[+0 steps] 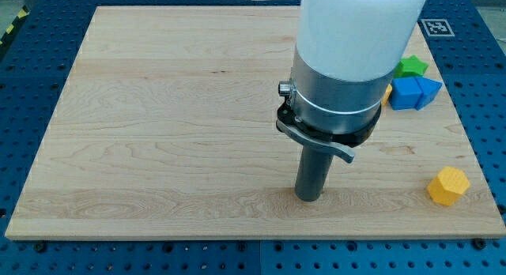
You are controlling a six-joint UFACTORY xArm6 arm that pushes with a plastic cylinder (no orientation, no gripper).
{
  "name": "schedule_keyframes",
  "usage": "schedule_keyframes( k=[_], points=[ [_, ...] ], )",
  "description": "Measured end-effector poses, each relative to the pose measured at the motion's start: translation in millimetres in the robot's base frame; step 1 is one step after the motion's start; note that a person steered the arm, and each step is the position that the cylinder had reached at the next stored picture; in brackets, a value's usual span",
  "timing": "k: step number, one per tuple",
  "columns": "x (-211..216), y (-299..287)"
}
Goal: Push the yellow hexagon below the red circle
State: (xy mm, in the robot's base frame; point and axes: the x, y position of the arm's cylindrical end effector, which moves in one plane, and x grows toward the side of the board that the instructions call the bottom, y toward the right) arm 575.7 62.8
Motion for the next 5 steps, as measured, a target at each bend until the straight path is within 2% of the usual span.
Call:
schedule_keyframes(
  k=[3, 4, 5],
  points=[
    [-6, 0],
    [-49, 13],
    [-73, 59]
  ],
)
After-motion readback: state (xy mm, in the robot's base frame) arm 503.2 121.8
